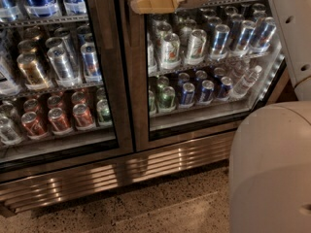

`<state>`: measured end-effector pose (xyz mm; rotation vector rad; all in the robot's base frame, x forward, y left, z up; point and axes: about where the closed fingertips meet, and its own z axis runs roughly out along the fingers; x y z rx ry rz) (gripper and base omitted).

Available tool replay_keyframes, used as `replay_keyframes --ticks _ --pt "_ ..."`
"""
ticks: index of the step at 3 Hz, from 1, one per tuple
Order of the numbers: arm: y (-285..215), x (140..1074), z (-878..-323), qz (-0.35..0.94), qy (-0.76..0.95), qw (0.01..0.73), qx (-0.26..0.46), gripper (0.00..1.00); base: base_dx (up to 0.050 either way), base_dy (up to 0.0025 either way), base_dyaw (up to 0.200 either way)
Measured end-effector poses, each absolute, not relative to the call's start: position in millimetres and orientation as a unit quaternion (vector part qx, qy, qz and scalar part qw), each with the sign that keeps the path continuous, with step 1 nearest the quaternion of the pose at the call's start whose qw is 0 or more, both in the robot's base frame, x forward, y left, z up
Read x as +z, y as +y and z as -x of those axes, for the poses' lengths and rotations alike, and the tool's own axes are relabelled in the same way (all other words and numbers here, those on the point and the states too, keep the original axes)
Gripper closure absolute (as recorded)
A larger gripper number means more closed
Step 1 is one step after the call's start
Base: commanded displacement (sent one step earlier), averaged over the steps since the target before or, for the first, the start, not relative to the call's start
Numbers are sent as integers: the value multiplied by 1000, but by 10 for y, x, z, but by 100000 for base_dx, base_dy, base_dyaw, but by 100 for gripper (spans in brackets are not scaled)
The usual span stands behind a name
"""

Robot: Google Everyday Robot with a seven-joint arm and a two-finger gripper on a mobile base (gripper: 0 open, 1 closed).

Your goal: Open right fridge door

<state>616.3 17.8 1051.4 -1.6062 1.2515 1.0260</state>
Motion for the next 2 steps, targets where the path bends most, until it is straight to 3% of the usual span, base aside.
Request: replay_keyframes --ticks 1,2 --pt "287 10445 -6187 644 496 404 420 72 0 0 0" --pt "358 10389 -6201 646 494 392 430 75 0 0 0"
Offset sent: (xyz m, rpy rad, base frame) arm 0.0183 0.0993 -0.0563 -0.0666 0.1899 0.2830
